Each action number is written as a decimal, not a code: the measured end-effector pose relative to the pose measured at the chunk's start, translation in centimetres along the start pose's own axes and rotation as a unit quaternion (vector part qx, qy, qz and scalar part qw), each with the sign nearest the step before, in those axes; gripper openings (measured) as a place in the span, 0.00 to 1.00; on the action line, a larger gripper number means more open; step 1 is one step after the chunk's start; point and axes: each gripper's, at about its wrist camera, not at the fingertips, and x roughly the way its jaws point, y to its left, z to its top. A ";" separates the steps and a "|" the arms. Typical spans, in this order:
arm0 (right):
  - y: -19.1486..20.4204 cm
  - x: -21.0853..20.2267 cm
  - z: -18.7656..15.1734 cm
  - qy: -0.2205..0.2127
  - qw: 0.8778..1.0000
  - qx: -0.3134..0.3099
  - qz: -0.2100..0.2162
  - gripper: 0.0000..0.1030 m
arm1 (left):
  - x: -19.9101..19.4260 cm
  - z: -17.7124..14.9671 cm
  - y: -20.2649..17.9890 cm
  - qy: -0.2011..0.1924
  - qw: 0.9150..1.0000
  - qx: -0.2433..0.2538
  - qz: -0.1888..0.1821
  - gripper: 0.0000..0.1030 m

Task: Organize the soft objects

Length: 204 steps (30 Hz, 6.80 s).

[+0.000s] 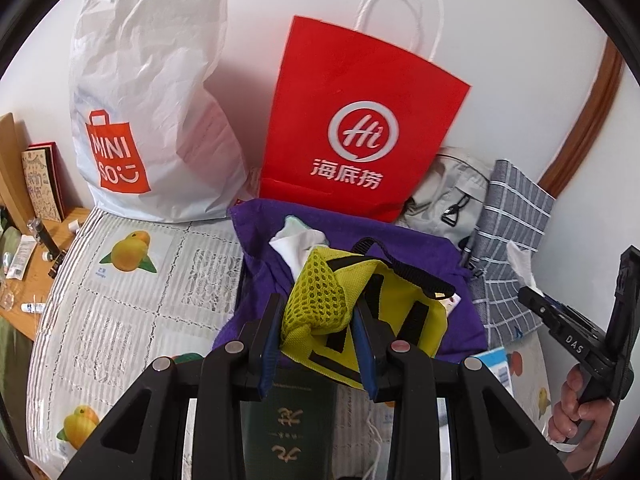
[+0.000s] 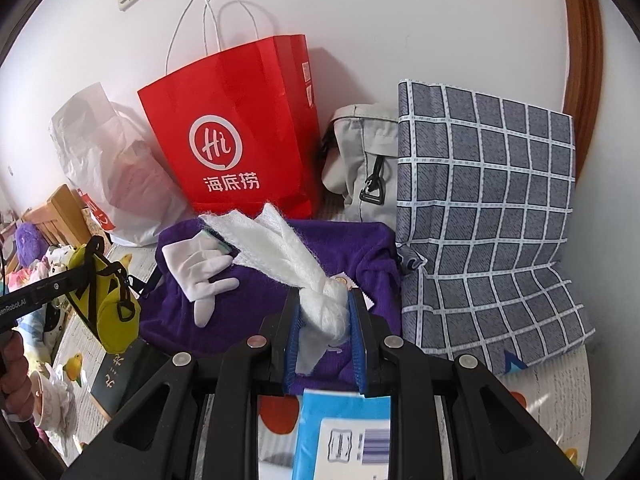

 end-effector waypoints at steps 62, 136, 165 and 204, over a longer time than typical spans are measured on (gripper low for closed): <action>1.7 4.9 -4.2 0.096 0.994 -0.024 0.043 0.60 | 5.0 -2.0 2.8 0.066 0.998 -0.021 0.005 0.58; 3.9 -5.5 -25.7 0.107 0.986 -0.095 0.082 0.84 | -4.5 -20.0 0.2 0.112 0.994 -0.008 0.017 0.59; 2.3 -6.8 -26.9 0.089 0.990 -0.100 0.032 0.09 | 0.2 -19.8 -0.2 0.099 0.995 -0.032 0.002 0.15; 0.7 -8.0 -27.6 0.097 0.993 -0.064 -0.006 0.06 | -0.9 -22.2 0.1 0.084 0.991 0.013 0.099 0.73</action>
